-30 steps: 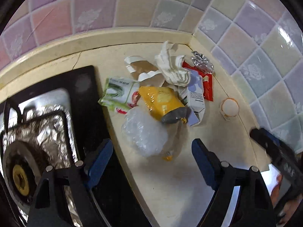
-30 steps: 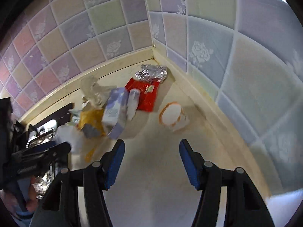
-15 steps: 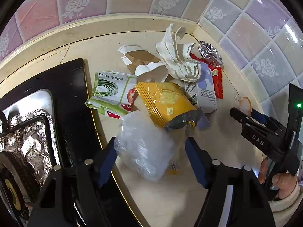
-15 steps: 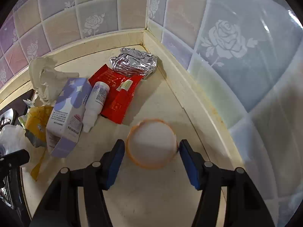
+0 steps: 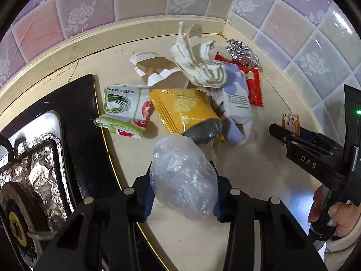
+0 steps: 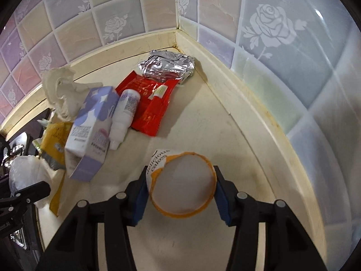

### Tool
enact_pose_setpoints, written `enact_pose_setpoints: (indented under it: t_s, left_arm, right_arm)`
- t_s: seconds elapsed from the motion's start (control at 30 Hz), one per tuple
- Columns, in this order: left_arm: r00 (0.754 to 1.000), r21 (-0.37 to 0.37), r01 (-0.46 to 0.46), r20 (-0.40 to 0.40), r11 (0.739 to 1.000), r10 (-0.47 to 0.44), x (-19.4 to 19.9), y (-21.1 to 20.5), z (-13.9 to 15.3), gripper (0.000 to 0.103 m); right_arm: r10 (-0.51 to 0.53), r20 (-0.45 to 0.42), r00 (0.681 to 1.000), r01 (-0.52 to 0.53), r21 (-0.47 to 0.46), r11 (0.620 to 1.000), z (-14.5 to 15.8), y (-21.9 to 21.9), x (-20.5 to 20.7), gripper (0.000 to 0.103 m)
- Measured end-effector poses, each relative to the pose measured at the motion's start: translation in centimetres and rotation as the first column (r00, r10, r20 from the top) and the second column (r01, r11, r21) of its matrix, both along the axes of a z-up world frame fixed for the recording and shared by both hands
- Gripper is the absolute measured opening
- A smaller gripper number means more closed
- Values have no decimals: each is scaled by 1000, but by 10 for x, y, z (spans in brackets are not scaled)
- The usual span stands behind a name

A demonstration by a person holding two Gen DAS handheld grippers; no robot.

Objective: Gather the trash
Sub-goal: 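Lift the lid and plastic bag off the counter with both tools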

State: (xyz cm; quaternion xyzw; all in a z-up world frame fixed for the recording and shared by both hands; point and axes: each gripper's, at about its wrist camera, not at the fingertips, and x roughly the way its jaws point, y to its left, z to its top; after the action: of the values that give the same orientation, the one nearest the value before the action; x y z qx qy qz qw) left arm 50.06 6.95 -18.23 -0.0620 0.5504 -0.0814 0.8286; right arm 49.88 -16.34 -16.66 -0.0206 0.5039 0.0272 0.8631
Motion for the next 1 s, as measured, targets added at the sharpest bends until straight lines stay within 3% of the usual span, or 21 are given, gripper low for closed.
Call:
enact_pose_setpoints:
  t_s: [0.43, 1.0]
  left_arm:
    - [997, 15, 56, 47, 998, -57, -77, -23, 37, 37]
    - [990, -21, 25, 136, 999, -22, -283, -33, 93, 37]
  right_arm:
    - [6, 7, 1000, -7, 165, 986, 29, 4, -105, 52]
    - [151, 73, 986, -163, 213, 963, 90, 16, -299, 52]
